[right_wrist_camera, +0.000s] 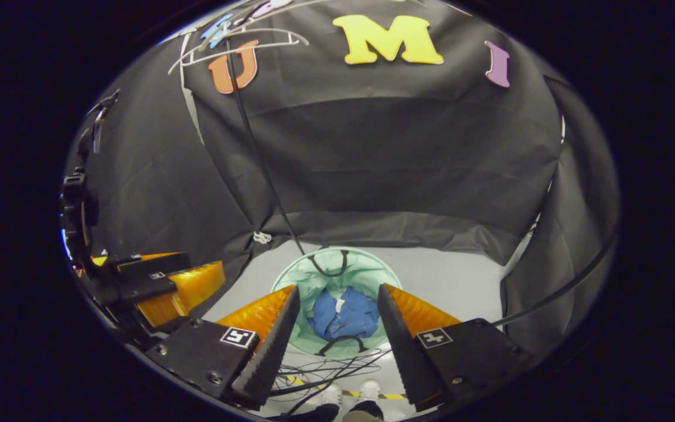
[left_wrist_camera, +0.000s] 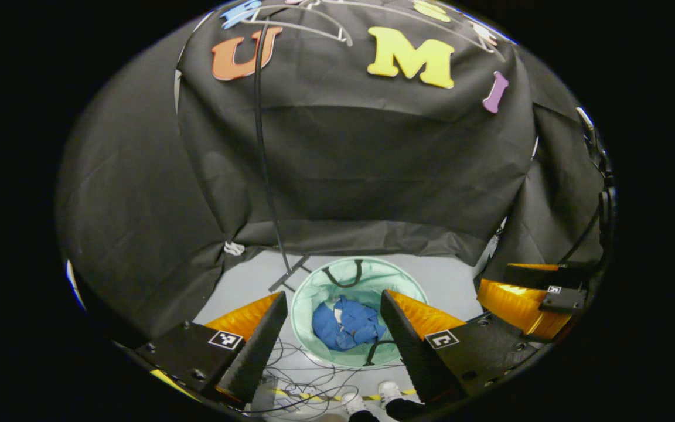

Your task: Grasp the clothes on the hanger with both hands and then place them into the laundry hamper below.

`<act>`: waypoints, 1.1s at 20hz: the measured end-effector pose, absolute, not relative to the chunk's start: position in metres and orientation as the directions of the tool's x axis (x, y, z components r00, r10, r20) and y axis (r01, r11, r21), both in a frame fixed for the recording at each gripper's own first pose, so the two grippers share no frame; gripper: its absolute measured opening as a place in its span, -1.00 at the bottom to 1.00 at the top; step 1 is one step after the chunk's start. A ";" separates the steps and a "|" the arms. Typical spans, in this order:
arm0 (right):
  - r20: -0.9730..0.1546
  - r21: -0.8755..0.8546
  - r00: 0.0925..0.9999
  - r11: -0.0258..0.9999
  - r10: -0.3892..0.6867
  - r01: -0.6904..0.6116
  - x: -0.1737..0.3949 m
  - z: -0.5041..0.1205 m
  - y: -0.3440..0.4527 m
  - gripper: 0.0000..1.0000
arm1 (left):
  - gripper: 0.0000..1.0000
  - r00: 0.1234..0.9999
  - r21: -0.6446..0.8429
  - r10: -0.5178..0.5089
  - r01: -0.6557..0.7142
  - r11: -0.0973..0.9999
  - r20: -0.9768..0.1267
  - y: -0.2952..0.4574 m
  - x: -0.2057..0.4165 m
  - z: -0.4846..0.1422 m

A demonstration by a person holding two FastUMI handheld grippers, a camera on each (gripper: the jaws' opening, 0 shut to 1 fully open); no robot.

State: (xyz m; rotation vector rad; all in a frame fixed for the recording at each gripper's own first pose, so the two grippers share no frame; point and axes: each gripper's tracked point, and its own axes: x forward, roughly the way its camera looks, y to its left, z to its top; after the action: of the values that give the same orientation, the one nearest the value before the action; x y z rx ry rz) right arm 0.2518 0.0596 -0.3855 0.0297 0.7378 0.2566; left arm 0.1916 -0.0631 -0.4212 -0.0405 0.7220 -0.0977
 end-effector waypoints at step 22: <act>-0.075 0.098 0.955 0.956 0.286 -0.278 -0.034 -0.036 -0.111 1.00 | 0.99 0.978 0.037 0.132 -0.128 0.991 -0.164 -0.089 -0.111 -0.050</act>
State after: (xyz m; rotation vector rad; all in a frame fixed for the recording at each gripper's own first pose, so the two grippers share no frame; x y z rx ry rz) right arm -0.0339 -0.1112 -0.0355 0.0865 0.0886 0.2867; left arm -0.1109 -0.0889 -0.0495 0.0260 0.1666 0.1311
